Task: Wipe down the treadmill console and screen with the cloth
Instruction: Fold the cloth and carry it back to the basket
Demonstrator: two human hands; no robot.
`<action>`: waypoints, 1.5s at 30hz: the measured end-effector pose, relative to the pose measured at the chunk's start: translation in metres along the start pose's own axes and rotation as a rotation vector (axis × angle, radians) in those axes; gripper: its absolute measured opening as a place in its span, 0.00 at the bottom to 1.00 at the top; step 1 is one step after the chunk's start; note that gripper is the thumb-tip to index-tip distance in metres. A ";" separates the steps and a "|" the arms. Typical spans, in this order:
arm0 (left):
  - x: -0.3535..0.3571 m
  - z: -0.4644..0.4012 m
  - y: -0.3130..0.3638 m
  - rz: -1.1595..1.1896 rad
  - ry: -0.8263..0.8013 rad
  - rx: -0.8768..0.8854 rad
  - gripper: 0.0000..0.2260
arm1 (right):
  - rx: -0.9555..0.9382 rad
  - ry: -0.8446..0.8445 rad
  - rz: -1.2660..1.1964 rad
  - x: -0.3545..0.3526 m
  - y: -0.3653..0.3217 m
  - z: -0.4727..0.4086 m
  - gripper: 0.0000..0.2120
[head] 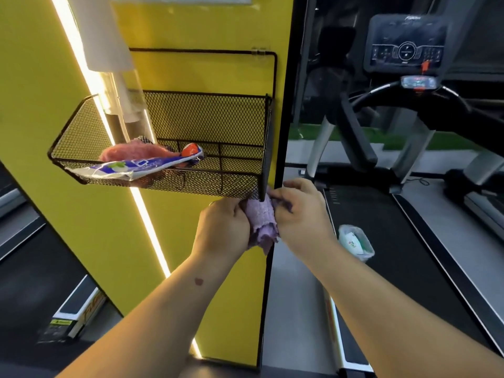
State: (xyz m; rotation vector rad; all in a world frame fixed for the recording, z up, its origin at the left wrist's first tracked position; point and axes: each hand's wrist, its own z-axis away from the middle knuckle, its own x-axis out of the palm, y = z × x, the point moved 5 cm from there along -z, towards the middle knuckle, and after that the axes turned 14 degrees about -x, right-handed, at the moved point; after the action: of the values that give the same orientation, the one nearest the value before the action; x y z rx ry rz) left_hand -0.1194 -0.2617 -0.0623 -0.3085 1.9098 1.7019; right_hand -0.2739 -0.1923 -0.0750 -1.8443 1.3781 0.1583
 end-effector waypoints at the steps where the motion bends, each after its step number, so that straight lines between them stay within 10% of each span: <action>1: -0.002 0.001 0.001 0.002 0.009 -0.022 0.12 | 0.001 -0.005 -0.009 -0.002 -0.001 -0.001 0.13; 18: -0.004 0.020 0.014 -0.204 0.114 0.259 0.13 | 0.125 -0.130 -0.353 -0.002 -0.020 0.008 0.19; 24: 0.018 0.009 -0.001 -0.098 -0.131 0.174 0.11 | 0.200 -0.240 -0.556 0.013 -0.018 0.012 0.20; 45: -0.014 0.017 0.006 -0.129 0.036 0.128 0.10 | 0.143 -0.173 -0.352 -0.001 -0.031 0.011 0.18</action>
State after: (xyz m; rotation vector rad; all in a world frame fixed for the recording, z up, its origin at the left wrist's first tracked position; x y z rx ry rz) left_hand -0.1066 -0.2469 -0.0501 -0.4056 1.9706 1.4930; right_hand -0.2443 -0.1815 -0.0660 -1.8724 0.9074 0.0356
